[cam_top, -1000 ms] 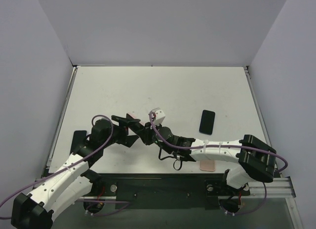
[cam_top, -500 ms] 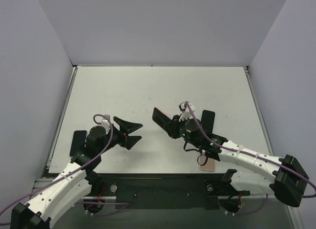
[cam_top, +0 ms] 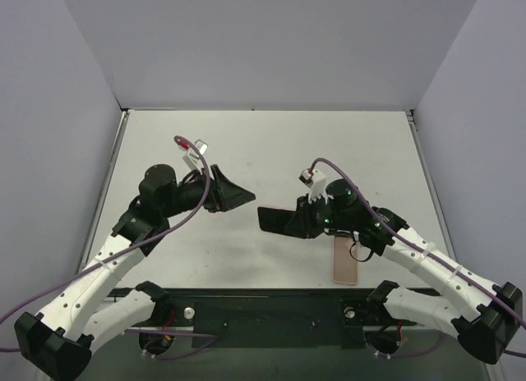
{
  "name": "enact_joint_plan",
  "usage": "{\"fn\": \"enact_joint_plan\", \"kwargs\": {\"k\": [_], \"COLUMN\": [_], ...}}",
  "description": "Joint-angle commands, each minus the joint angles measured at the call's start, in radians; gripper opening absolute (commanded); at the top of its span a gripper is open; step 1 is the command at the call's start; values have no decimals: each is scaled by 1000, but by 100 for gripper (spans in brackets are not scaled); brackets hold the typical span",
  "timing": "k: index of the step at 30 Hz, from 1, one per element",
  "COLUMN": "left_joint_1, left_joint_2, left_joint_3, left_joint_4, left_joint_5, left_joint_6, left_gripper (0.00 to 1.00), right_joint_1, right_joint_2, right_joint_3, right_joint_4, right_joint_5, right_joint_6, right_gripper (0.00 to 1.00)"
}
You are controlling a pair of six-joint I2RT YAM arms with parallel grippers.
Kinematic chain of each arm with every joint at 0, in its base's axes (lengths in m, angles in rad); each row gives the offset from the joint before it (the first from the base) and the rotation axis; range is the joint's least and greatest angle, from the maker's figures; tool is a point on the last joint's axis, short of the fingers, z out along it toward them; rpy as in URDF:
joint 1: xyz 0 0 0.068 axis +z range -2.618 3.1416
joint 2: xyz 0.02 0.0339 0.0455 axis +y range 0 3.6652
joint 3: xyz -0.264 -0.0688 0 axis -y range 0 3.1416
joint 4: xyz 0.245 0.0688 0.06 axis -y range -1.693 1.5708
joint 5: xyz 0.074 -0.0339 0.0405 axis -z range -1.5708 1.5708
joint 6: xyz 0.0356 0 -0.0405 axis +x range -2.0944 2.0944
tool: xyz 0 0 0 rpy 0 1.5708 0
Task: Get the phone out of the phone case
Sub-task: Pick up the phone at the center of the board.
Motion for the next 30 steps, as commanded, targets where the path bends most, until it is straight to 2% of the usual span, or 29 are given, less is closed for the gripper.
{"fn": "enact_joint_plan", "kwargs": {"k": [1,2,6,8,13,14,15,18,25,26,27,29,30], "left_joint_1": [-40,-48,-100,-137,-226,-232,-240,-246,-270,-273,-275,-275,-276], "left_joint_2": [81,100,128,134,181,190,197,209,224,223,223,207,189], "left_joint_3": [88,98,102,83,94,95,98,101,132,131,131,135,138], "left_joint_4": [-124,-119,-105,-47,-47,-47,-48,-53,-77,-73,-68,-58,-56], "left_joint_5": [301,379,452,513,515,521,519,528,590,599,605,584,562], "left_joint_6": [380,387,421,397,406,407,406,412,421,423,420,421,423], "left_gripper": [87,87,88,88,84,76,74,57,37,28,24,0,0], "right_joint_1": [10,13,18,19,18,18,16,16,16,18,16,13,13], "right_joint_2": [-14,-25,-80,-97,-94,-89,-89,-85,-98,-98,-100,-102,-103], "right_joint_3": [51,45,42,42,66,70,74,86,112,114,119,123,125], "right_joint_4": [-15,-2,24,22,9,5,1,5,15,13,13,13,18], "right_joint_5": [-391,-449,-555,-587,-634,-631,-634,-666,-697,-695,-680,-631,-612], "right_joint_6": [-28,-17,-9,-11,-26,-37,-38,-46,-43,-43,-48,-40,-35], "right_gripper": [0,0,0,0,0,0,0,0,0,0,0,0,12]}}
